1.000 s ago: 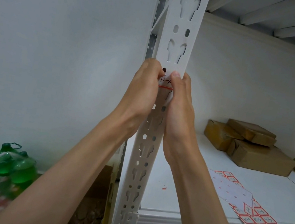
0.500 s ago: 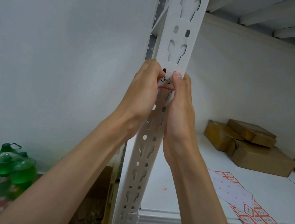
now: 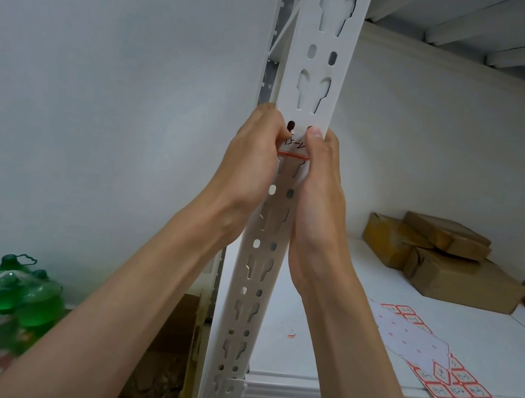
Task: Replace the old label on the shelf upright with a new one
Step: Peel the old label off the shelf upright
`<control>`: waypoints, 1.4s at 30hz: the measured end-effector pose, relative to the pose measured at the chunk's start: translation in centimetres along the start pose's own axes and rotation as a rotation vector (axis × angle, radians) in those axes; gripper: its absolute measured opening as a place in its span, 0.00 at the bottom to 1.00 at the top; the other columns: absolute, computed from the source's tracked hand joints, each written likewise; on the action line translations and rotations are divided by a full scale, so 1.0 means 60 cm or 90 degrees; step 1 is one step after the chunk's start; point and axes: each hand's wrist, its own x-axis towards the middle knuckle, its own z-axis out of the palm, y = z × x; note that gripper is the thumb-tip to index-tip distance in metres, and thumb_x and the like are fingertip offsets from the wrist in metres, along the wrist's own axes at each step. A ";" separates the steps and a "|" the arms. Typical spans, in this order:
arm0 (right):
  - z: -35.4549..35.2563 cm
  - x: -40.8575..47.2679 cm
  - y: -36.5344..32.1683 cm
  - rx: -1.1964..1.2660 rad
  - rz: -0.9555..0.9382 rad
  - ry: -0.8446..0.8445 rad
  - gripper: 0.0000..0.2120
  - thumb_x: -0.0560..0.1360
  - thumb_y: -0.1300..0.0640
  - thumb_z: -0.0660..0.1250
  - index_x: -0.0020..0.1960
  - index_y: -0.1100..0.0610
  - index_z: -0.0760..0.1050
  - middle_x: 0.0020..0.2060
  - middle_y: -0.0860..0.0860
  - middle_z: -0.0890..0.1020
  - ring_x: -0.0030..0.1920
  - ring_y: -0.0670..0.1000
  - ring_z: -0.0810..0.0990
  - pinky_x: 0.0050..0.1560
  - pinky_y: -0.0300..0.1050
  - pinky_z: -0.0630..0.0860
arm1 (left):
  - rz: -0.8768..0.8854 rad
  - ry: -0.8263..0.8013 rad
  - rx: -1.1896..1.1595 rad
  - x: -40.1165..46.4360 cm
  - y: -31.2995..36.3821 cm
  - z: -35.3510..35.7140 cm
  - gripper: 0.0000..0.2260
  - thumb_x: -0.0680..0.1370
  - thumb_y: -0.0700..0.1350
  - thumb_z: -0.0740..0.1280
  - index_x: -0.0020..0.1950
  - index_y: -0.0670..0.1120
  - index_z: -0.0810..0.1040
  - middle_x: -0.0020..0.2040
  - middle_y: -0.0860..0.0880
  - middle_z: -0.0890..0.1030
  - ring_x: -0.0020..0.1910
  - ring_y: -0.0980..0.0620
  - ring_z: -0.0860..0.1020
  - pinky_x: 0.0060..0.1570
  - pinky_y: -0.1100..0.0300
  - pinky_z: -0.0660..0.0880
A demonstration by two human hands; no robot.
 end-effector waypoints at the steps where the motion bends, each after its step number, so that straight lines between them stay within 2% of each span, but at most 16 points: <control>1: 0.000 0.001 0.001 -0.001 -0.001 0.001 0.13 0.85 0.47 0.53 0.62 0.49 0.73 0.46 0.40 0.83 0.45 0.35 0.82 0.42 0.33 0.78 | 0.008 -0.013 -0.004 -0.001 -0.002 0.001 0.08 0.77 0.40 0.57 0.50 0.44 0.75 0.43 0.50 0.80 0.43 0.52 0.78 0.42 0.56 0.73; 3: 0.000 0.001 0.001 0.003 -0.001 0.002 0.13 0.85 0.48 0.53 0.62 0.49 0.74 0.44 0.38 0.83 0.44 0.34 0.82 0.40 0.31 0.77 | 0.010 -0.035 -0.017 0.000 -0.004 -0.001 0.09 0.75 0.43 0.57 0.50 0.43 0.74 0.42 0.50 0.79 0.44 0.50 0.77 0.42 0.56 0.72; 6: 0.000 -0.001 0.000 0.002 -0.006 -0.002 0.13 0.85 0.48 0.53 0.62 0.49 0.74 0.45 0.40 0.83 0.43 0.36 0.82 0.42 0.35 0.77 | -0.011 -0.014 0.009 0.003 -0.003 -0.001 0.12 0.73 0.50 0.57 0.48 0.44 0.73 0.45 0.47 0.75 0.45 0.48 0.73 0.44 0.51 0.68; 9: 0.001 -0.001 0.001 0.007 -0.005 0.003 0.14 0.85 0.48 0.54 0.63 0.50 0.74 0.48 0.43 0.83 0.46 0.38 0.83 0.46 0.39 0.78 | 0.005 -0.004 -0.005 -0.001 -0.001 0.001 0.07 0.77 0.44 0.57 0.49 0.44 0.73 0.44 0.47 0.77 0.44 0.50 0.75 0.42 0.53 0.71; 11: 0.001 0.000 0.002 0.009 -0.005 0.006 0.14 0.85 0.48 0.54 0.63 0.50 0.74 0.49 0.43 0.83 0.48 0.39 0.83 0.47 0.38 0.78 | 0.011 -0.015 -0.012 -0.002 -0.002 0.001 0.08 0.77 0.40 0.57 0.50 0.45 0.75 0.43 0.50 0.80 0.43 0.51 0.78 0.41 0.57 0.74; 14: 0.001 -0.001 0.000 0.009 -0.006 -0.003 0.13 0.85 0.48 0.53 0.63 0.49 0.73 0.45 0.41 0.82 0.43 0.35 0.81 0.39 0.32 0.76 | -0.007 -0.018 -0.018 0.001 -0.004 0.000 0.09 0.75 0.49 0.57 0.48 0.45 0.74 0.43 0.48 0.76 0.45 0.49 0.75 0.44 0.52 0.69; 18: 0.000 0.000 0.003 0.005 -0.009 0.000 0.13 0.85 0.48 0.53 0.62 0.50 0.73 0.48 0.44 0.83 0.46 0.38 0.82 0.45 0.36 0.78 | 0.011 -0.011 -0.010 0.000 -0.005 0.000 0.06 0.76 0.41 0.57 0.49 0.44 0.73 0.44 0.48 0.78 0.45 0.50 0.76 0.44 0.53 0.71; 22: -0.001 0.000 0.003 0.005 -0.011 -0.009 0.13 0.85 0.47 0.53 0.61 0.49 0.73 0.46 0.43 0.83 0.43 0.37 0.82 0.39 0.33 0.78 | -0.003 -0.018 -0.011 -0.002 -0.003 -0.001 0.09 0.73 0.49 0.58 0.47 0.46 0.72 0.46 0.46 0.74 0.45 0.49 0.72 0.45 0.49 0.67; 25: 0.000 -0.001 0.003 0.007 -0.011 -0.001 0.13 0.85 0.48 0.53 0.61 0.49 0.73 0.45 0.42 0.83 0.44 0.37 0.83 0.41 0.33 0.79 | 0.007 -0.016 -0.019 -0.001 -0.004 -0.001 0.06 0.76 0.42 0.58 0.49 0.44 0.72 0.43 0.48 0.77 0.44 0.50 0.76 0.43 0.54 0.72; 28: 0.000 -0.002 0.001 0.004 -0.008 -0.007 0.12 0.85 0.47 0.54 0.59 0.48 0.74 0.44 0.41 0.83 0.42 0.36 0.82 0.37 0.31 0.77 | -0.012 -0.036 -0.035 -0.002 -0.005 0.000 0.08 0.75 0.49 0.58 0.46 0.45 0.72 0.43 0.48 0.75 0.45 0.49 0.74 0.44 0.52 0.69; 32: 0.000 -0.001 0.002 0.008 -0.015 -0.003 0.12 0.85 0.48 0.53 0.60 0.49 0.74 0.46 0.43 0.83 0.43 0.37 0.82 0.40 0.33 0.78 | 0.019 -0.005 -0.018 -0.004 -0.004 0.001 0.06 0.78 0.42 0.57 0.43 0.46 0.71 0.39 0.52 0.77 0.40 0.53 0.76 0.39 0.58 0.72; 35: 0.001 -0.002 0.002 0.017 -0.024 -0.003 0.12 0.85 0.48 0.54 0.59 0.48 0.74 0.42 0.40 0.82 0.42 0.36 0.81 0.39 0.34 0.78 | 0.002 -0.017 -0.012 -0.004 -0.003 0.001 0.08 0.76 0.49 0.57 0.44 0.46 0.71 0.39 0.51 0.76 0.40 0.53 0.74 0.38 0.58 0.70; 36: 0.001 -0.002 0.001 0.021 -0.023 -0.005 0.12 0.85 0.48 0.54 0.59 0.49 0.74 0.42 0.40 0.82 0.41 0.36 0.81 0.39 0.34 0.77 | 0.006 -0.004 -0.005 -0.005 -0.002 0.001 0.08 0.77 0.48 0.57 0.43 0.46 0.71 0.38 0.52 0.76 0.39 0.55 0.74 0.38 0.60 0.70; 39: -0.002 0.002 0.000 -0.003 -0.044 0.004 0.12 0.85 0.50 0.53 0.58 0.47 0.75 0.46 0.40 0.82 0.45 0.35 0.81 0.44 0.32 0.77 | 0.022 -0.011 -0.003 -0.006 -0.001 -0.002 0.07 0.78 0.39 0.56 0.46 0.45 0.73 0.41 0.52 0.80 0.41 0.54 0.77 0.42 0.59 0.73; 40: -0.005 0.005 -0.001 -0.034 -0.072 0.014 0.13 0.86 0.51 0.52 0.58 0.43 0.75 0.48 0.39 0.82 0.49 0.34 0.80 0.47 0.31 0.77 | 0.019 -0.028 -0.002 -0.005 -0.002 -0.006 0.07 0.77 0.40 0.57 0.48 0.44 0.74 0.44 0.49 0.81 0.44 0.52 0.78 0.46 0.56 0.74; 42: -0.013 0.011 0.000 -0.140 -0.158 0.041 0.15 0.86 0.51 0.52 0.66 0.38 0.70 0.55 0.38 0.76 0.55 0.34 0.77 0.55 0.33 0.76 | 0.001 -0.057 0.013 -0.005 0.005 -0.017 0.12 0.76 0.47 0.57 0.52 0.42 0.76 0.49 0.41 0.81 0.49 0.47 0.78 0.53 0.48 0.74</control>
